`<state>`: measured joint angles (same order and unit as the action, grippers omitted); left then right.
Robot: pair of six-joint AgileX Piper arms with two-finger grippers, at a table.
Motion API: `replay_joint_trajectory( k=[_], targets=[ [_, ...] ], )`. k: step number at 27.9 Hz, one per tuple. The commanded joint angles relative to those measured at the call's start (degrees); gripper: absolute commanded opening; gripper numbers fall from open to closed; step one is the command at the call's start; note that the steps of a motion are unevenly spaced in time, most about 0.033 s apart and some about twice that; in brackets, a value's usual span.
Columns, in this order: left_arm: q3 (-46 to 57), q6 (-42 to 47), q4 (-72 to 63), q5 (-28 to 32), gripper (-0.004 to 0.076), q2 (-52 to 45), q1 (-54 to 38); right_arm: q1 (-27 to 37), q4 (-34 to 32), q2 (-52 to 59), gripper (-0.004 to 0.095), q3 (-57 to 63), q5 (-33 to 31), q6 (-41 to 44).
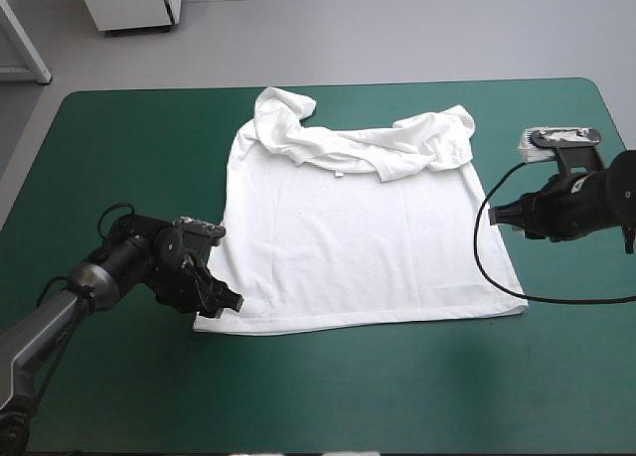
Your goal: Fold the cloth
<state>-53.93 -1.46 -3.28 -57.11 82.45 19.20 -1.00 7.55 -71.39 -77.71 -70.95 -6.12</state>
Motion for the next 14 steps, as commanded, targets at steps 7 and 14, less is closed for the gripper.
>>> replay_joint_trajectory(
  k=[7,14],
  targets=[
    [4.21,2.50,-0.59,5.37,0.0382,-2.14,0.11,0.25,0.11,2.39,0.0331,-1.24,1.86,0.00],
    [9.65,3.25,-3.20,10.60,-0.0003,-2.14,0.11,0.25,0.10,2.39,0.0332,-1.24,1.76,0.00]
  ],
)
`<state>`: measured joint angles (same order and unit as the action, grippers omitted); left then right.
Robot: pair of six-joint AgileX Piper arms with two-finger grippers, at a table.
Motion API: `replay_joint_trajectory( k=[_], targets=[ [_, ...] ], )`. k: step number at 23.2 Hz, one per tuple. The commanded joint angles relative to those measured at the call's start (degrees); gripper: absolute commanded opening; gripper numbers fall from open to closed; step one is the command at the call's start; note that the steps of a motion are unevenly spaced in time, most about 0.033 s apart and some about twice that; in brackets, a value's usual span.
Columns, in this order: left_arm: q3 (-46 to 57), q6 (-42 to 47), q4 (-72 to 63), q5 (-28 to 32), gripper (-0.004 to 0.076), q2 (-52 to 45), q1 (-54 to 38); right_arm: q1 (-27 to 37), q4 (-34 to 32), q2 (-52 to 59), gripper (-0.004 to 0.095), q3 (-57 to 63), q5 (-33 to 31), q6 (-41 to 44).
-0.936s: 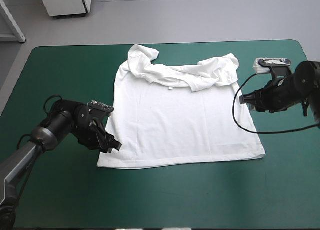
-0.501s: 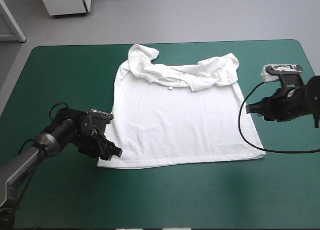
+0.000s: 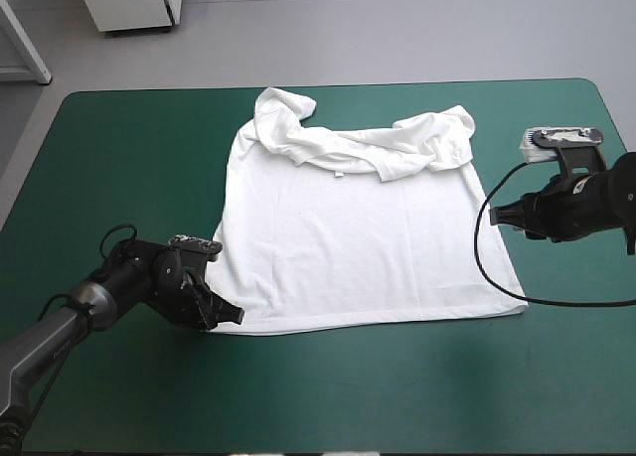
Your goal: Fold the cloth
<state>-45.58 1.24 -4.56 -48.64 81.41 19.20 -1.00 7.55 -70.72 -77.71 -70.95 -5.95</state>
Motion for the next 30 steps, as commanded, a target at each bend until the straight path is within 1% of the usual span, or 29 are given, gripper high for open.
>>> replay_joint_trajectory(
  k=[1,5,6,8,9,10,11,12,13,16,22,26,30],
  targets=[
    [2.34,0.18,-2.28,2.51,-0.0009,-1.10,0.11,0.25,0.10,1.71,0.0332,-1.24,1.49,-0.16],
    [2.65,0.58,-1.26,2.10,-0.0009,-1.10,0.11,0.25,-2.06,1.60,0.0341,-0.97,1.24,-0.28],
    [2.65,0.58,-1.37,2.26,-0.0009,-1.10,0.11,0.25,-2.90,1.60,0.0364,-0.29,1.24,-0.37],
    [2.65,0.34,-1.46,2.92,-0.0009,-1.10,0.11,0.25,-5.11,1.60,0.0499,5.87,2.06,0.22],
    [2.65,0.34,-1.46,2.91,-0.0009,-1.10,0.11,0.25,-5.11,1.60,0.0529,8.62,2.67,0.23],
    [2.65,-0.26,-1.46,2.91,-0.0009,-1.10,0.11,0.25,-5.22,1.60,0.0535,12.18,4.02,1.56],
    [2.65,-0.37,-1.46,2.91,-0.0009,-1.10,0.11,0.25,-5.07,1.60,0.0535,14.58,5.94,3.28],
    [2.65,-1.24,-1.46,2.91,-0.0009,-1.10,0.11,0.25,-5.09,1.60,0.0535,17.34,9.24,4.51],
    [2.65,-1.24,-1.46,2.91,-0.0009,-1.10,0.11,0.25,-4.72,1.60,0.0535,19.41,11.71,4.64],
    [2.65,-1.24,-1.46,3.16,-0.0009,-1.10,0.11,0.36,-5.39,-1.35,0.0535,23.81,15.75,4.94],
    [2.65,-1.55,-1.46,3.40,-0.0009,-1.10,0.11,0.36,-4.55,-8.63,0.0535,24.51,20.44,5.38],
    [2.65,-1.55,-1.46,2.92,-0.0009,-1.10,0.11,0.36,-4.78,-12.61,0.0529,24.77,20.60,5.95],
    [2.65,-1.55,-1.46,2.91,-0.0009,-1.10,0.11,0.36,-4.39,-15.51,0.0473,24.87,22.20,5.95]
  ],
)
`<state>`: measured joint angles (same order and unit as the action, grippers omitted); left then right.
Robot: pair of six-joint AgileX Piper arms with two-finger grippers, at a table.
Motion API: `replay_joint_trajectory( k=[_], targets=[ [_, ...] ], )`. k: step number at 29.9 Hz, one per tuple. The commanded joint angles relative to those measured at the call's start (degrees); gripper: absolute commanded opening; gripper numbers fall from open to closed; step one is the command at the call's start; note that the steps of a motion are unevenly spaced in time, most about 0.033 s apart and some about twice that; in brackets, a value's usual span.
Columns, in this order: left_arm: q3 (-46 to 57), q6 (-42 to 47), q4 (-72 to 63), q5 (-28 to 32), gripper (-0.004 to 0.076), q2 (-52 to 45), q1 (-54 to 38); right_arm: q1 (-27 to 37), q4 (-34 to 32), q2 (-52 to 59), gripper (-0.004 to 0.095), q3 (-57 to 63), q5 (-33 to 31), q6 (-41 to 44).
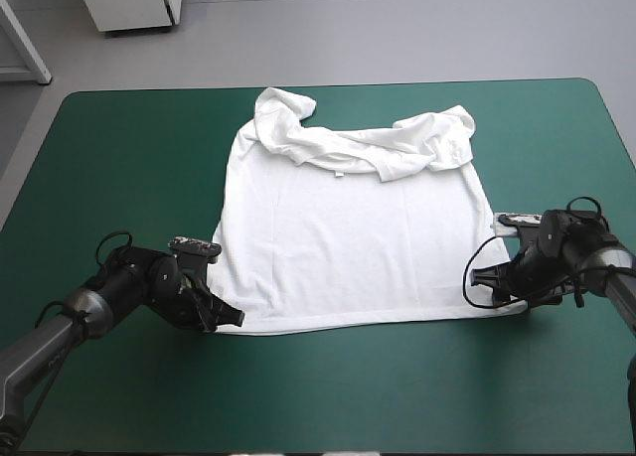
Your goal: Fold the cloth
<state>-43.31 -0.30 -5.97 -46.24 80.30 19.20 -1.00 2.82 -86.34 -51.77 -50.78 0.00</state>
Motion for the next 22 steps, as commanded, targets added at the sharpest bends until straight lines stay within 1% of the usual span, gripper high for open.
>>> replay_joint_trajectory(
  k=[1,3,4,5,6,8,9,12,15,18,22],
  targets=[
    [0.27,-0.01,-0.05,0.51,-0.0009,0.01,0.11,0.36,0.48,-0.35,0.0457,-1.07,2.28,0.33],
    [0.17,-0.01,-0.05,0.51,-0.0009,0.01,0.11,0.36,0.48,-1.28,0.0413,-1.07,2.28,1.10],
    [0.17,-0.01,-0.05,0.51,-0.0009,0.01,0.11,0.36,0.62,-1.85,0.0378,-1.07,1.73,1.45],
    [0.17,-0.01,-0.35,0.51,-0.0009,0.01,0.11,0.36,1.20,-2.24,0.0320,-1.04,0.83,1.59],
    [0.17,-0.01,-0.48,0.63,-0.0009,0.01,0.11,0.36,2.27,-2.57,0.0252,-1.04,0.15,1.59],
    [0.17,0.30,-0.48,0.75,-0.0009,0.01,0.11,0.36,4.12,-2.74,0.0023,-1.04,-0.75,1.29],
    [0.05,0.30,-0.48,0.75,-0.0009,0.01,0.11,0.36,4.52,-2.74,-0.0015,-1.04,-0.74,1.38],
    [-1.07,0.30,-0.63,0.26,-0.0009,0.01,0.11,0.36,4.86,-1.55,-0.0018,-1.14,-1.90,1.32],
    [-4.34,-0.01,-0.51,-1.23,-0.0009,-0.11,0.11,0.36,4.60,0.74,-0.0019,-1.69,-4.65,0.88],
    [-9.92,-0.48,-0.24,-4.55,-0.0009,-0.11,0.11,0.36,4.83,5.08,-0.0019,-4.05,-6.79,0.72],
    [-19.93,-2.20,-0.24,-8.53,-0.0009,-0.44,0.11,0.36,4.96,12.95,-0.0019,-10.46,-8.63,0.72]
  ],
)
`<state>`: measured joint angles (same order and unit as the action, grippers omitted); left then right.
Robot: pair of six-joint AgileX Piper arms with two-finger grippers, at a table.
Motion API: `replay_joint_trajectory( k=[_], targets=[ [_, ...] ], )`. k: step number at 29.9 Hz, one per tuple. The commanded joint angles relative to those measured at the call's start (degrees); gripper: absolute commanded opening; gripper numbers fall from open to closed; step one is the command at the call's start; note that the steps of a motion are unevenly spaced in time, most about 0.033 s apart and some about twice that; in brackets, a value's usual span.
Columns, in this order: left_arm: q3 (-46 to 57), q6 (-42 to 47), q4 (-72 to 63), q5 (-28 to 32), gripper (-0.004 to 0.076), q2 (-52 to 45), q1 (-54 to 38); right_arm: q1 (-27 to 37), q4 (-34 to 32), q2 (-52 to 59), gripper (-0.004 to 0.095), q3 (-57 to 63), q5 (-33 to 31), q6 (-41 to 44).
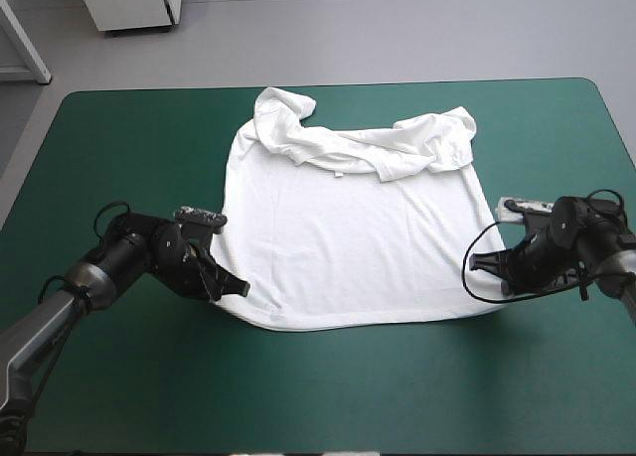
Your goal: Fold the cloth
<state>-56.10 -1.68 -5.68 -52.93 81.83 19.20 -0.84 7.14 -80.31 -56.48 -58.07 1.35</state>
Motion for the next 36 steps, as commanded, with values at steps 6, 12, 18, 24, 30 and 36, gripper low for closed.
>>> replay_joint_trajectory(
  k=[6,12,18,24,30,36],
  targets=[
    [-23.36,-1.83,-0.53,-7.25,-0.0009,-2.96,0.11,0.20,0.69,13.80,-0.0019,-18.44,-4.01,-2.59],
    [-41.65,-3.35,-0.53,-12.05,-0.0009,-3.51,0.11,0.20,2.40,14.63,-0.0019,-34.91,-4.30,-2.75],
    [-62.57,-4.15,-0.53,-11.84,-0.0009,-3.54,0.11,0.20,3.47,14.53,-0.0019,-50.18,1.22,-3.96],
    [-77.73,-6.57,-1.38,-8.44,-0.0009,-3.54,0.11,0.20,5.04,14.09,-0.0019,-63.97,2.04,-6.80],
    [-87.32,-12.42,-10.64,-3.52,-0.0009,-3.54,0.11,0.20,10.06,12.53,-0.0018,-77.71,3.76,-9.76],
    [-93.21,-16.48,-17.35,2.77,-0.0009,-3.87,0.11,0.20,14.14,10.51,-0.0014,-90.07,6.83,-11.23]
  ],
)
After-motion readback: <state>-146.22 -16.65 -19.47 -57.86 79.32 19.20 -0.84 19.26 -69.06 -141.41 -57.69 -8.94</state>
